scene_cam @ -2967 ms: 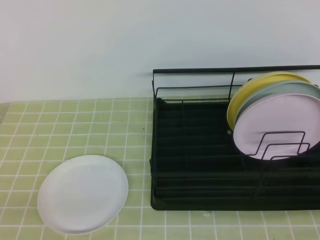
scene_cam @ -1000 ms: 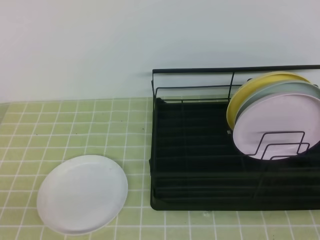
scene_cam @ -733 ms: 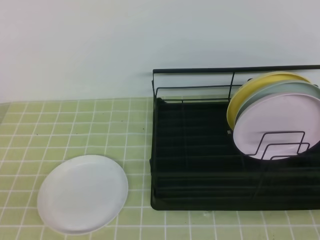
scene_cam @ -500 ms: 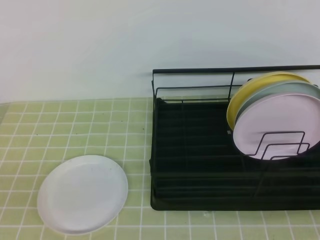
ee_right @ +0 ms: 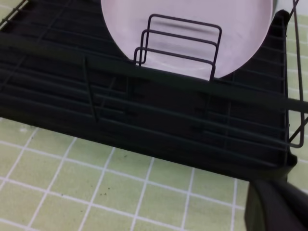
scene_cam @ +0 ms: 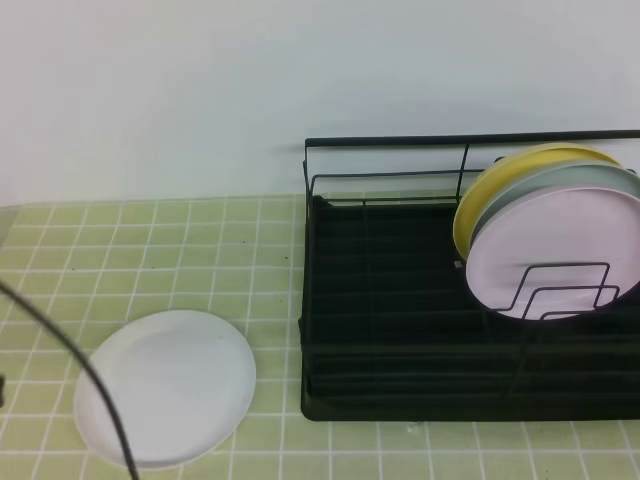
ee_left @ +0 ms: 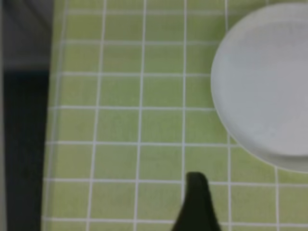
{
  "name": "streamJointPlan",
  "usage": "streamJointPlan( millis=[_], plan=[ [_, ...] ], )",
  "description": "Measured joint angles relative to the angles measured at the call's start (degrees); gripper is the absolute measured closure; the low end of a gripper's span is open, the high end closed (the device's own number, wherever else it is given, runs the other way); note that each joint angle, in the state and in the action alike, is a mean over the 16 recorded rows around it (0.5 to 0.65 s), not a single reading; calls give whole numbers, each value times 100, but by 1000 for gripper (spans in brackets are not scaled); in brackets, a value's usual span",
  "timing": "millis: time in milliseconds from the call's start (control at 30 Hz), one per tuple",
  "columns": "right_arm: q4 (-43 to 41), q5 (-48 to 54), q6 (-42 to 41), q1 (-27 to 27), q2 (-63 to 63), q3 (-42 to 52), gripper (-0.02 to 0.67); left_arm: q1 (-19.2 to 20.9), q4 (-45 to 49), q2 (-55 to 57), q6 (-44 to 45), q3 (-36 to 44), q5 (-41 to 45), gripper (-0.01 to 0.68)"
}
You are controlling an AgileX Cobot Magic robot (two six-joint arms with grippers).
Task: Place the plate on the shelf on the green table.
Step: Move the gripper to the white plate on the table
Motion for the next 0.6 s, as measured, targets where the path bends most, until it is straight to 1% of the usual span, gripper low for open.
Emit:
streamJointPlan(
  millis=[100, 200, 367, 600],
  plan=[
    [3, 0, -2, 0, 7, 0, 651, 0, -98, 756, 224, -329, 16, 193],
    [6, 0, -4, 0, 7, 0, 651, 0, -209, 1425, 358, -563, -76, 174],
    [9, 0, -7, 0, 7, 0, 651, 0, -372, 2340, 480, -778, -435, 201],
    [9, -2, -9, 0, 7, 0, 651, 0, -453, 3278, 540, -816, -1090, 223]
  ],
)
